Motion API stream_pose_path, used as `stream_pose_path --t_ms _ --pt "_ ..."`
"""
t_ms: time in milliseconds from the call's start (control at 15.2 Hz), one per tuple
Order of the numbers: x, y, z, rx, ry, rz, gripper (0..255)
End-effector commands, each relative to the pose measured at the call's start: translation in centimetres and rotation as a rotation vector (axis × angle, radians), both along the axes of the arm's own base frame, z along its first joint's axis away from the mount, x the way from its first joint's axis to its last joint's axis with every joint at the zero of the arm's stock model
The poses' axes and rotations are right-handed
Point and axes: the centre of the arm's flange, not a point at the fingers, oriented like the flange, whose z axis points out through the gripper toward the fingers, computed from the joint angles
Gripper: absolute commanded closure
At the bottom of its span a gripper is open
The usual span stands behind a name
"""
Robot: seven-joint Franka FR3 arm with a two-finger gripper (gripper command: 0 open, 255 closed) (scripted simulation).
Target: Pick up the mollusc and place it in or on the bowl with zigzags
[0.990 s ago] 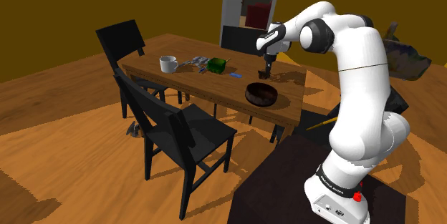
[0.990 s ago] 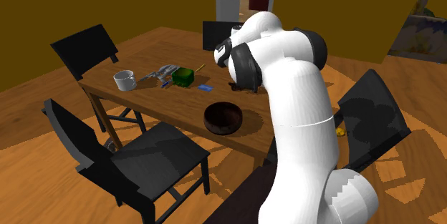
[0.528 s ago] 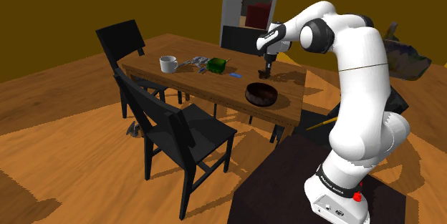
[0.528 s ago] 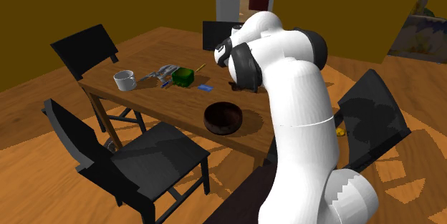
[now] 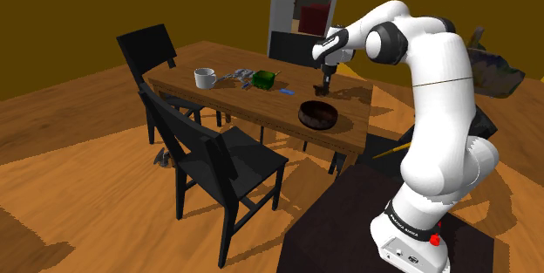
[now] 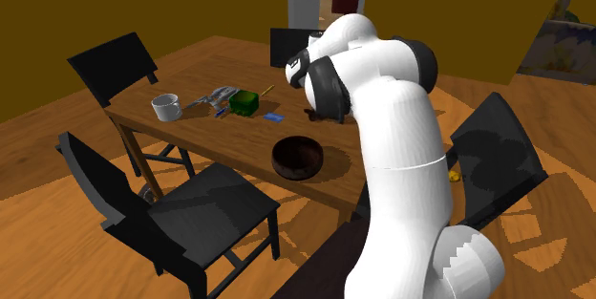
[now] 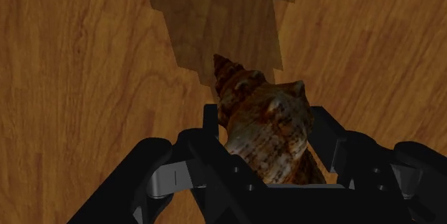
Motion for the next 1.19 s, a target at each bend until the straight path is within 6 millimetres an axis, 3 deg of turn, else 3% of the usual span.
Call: stream_pose_path --t_ms 0,1122 --pt "0.0 0.0 0.9 0.001 0.001 0.0 255" --pt "0.0 0.0 9.9 0.001 0.001 0.0 255"
